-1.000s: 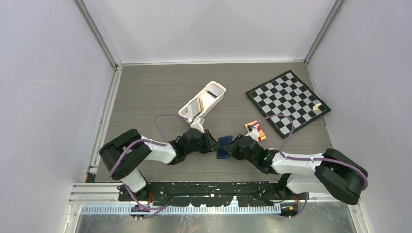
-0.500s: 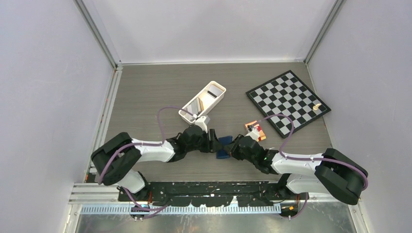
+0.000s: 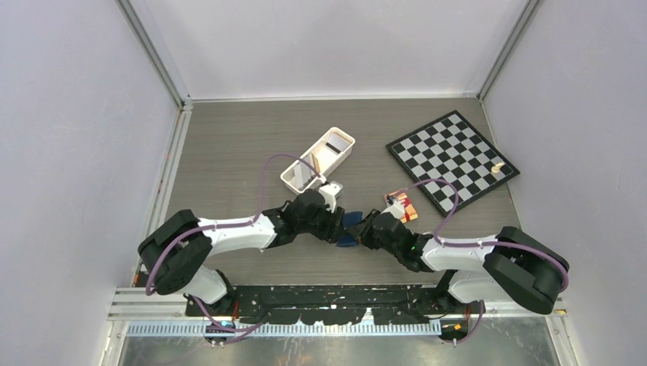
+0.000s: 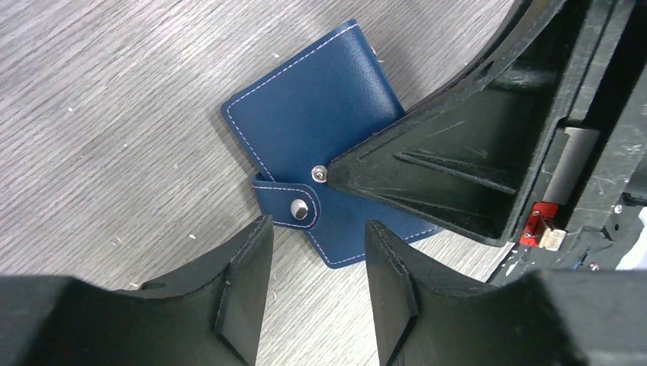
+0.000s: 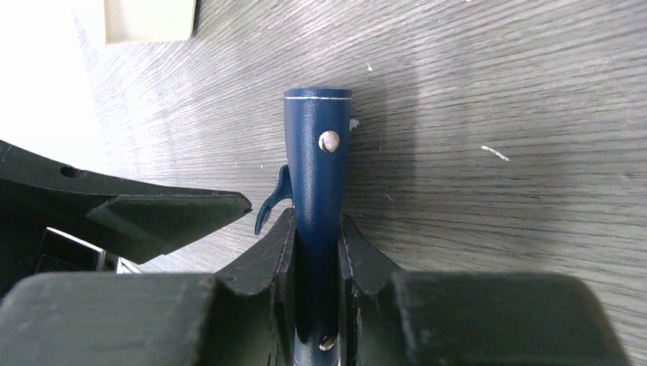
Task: Put the credit cards into the card holder
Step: Close the card holder at the center of the board.
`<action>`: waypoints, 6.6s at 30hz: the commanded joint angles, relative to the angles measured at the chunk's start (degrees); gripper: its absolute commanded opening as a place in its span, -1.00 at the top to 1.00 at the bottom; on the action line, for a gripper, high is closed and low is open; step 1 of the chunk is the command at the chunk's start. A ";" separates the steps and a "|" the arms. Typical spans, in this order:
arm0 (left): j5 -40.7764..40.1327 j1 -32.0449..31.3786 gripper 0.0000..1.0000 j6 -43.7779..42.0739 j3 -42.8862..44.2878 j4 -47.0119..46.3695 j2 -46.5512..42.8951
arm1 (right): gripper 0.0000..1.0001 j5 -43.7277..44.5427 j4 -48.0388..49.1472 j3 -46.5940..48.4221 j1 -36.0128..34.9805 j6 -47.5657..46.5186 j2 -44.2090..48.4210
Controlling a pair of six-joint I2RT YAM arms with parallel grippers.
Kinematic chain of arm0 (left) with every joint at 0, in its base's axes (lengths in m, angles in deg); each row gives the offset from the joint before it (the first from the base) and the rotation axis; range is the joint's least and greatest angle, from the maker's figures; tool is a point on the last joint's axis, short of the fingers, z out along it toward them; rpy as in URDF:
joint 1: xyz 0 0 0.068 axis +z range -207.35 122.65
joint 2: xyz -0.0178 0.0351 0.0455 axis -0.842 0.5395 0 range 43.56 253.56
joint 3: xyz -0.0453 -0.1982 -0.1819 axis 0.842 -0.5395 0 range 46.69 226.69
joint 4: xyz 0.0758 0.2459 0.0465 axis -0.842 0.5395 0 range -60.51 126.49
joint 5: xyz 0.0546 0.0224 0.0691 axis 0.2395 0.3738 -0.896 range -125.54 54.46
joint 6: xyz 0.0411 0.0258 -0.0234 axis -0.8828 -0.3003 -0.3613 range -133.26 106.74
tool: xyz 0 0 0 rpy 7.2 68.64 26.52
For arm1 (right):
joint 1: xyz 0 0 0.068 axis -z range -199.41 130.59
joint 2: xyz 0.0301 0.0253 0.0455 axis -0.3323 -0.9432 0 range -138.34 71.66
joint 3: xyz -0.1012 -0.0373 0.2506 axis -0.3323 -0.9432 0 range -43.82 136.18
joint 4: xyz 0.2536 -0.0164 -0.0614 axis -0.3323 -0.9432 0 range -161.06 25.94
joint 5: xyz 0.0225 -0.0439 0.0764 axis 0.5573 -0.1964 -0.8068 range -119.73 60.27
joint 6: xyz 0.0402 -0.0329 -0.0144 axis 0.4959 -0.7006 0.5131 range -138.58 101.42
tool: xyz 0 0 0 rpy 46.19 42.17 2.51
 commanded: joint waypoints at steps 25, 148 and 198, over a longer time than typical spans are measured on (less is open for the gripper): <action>-3.04 -0.29 0.42 -4.73 6.20 1.21 4.78 | 0.99 1.40 -5.04 -0.54 0.00 -2.07 -4.24; -12.09 1.00 -0.22 6.51 6.20 13.21 2.00 | 0.98 1.63 -8.81 -4.24 0.00 0.02 2.17; -3.69 -3.65 -0.33 44.56 -12.68 -16.52 0.93 | -0.07 -34.85 -19.54 11.53 19.23 -26.79 -5.30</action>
